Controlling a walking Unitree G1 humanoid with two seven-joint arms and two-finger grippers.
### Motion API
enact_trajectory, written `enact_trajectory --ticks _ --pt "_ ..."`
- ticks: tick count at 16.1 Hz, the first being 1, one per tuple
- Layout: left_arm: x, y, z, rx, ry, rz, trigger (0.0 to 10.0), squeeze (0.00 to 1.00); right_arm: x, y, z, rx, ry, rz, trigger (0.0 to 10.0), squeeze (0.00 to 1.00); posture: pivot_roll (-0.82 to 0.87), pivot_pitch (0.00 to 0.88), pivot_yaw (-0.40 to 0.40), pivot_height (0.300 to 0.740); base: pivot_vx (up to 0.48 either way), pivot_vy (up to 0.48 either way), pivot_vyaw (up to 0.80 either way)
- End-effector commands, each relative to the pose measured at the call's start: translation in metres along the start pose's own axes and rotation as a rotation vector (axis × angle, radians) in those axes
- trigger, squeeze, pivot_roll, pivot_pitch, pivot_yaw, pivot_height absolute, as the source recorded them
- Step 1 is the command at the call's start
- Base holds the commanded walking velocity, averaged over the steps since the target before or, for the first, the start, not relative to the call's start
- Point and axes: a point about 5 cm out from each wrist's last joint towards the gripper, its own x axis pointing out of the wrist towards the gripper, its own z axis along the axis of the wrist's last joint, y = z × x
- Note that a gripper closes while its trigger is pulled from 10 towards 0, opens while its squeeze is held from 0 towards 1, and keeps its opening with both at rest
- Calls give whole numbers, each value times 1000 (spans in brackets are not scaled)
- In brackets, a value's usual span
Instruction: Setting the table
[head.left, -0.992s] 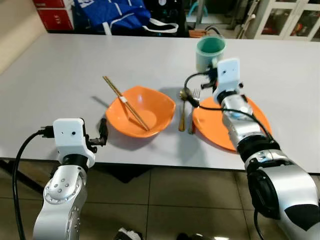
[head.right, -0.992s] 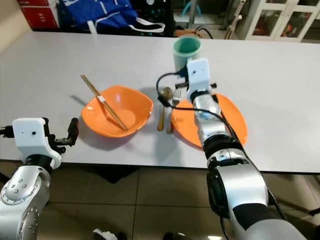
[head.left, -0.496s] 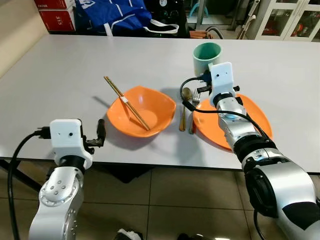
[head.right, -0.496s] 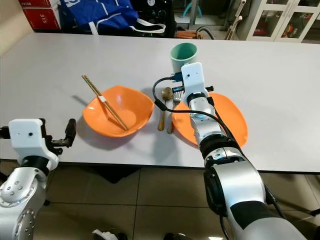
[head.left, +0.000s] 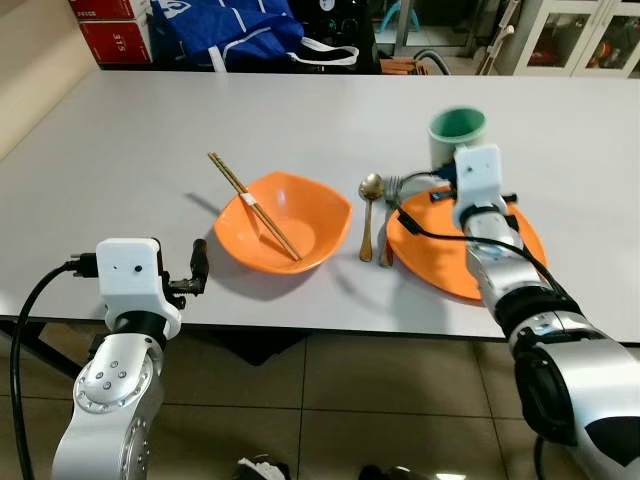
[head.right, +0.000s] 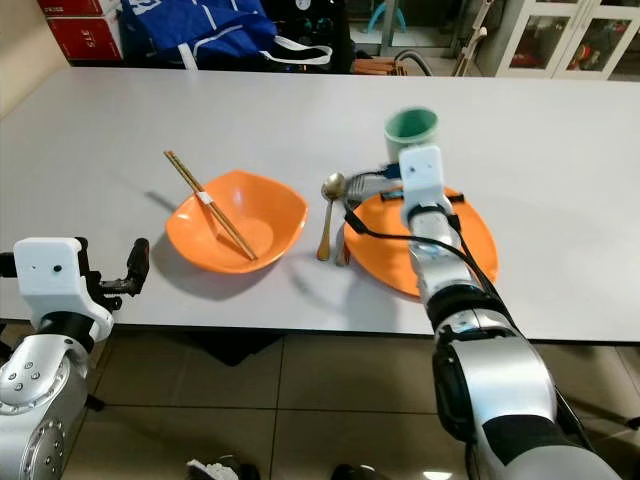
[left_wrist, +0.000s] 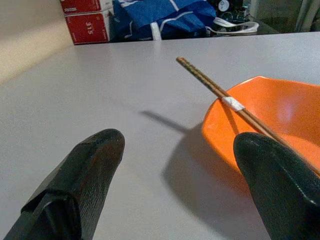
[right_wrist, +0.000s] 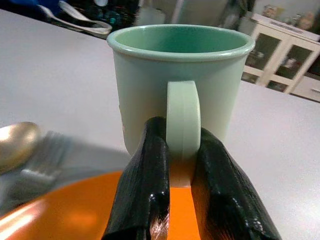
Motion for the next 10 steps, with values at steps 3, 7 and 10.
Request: enact_trajectory --ticks 3,7,10 --pt "1 -3 -2 0 13 -22 10000 0 1 -11 0 -5 7 -41 10000 0 42 82 51 740 0 0 0" --pt "0 0 0 -4 5 -14 10000 0 5 -1 15 18 -43 -8 10000 0 55 71 47 740 0 0 0" --pt "0 -2 2 -7 -2 -22 10000 0 6 8 23 17 -81 20 10000 0 61 66 44 740 0 0 0"
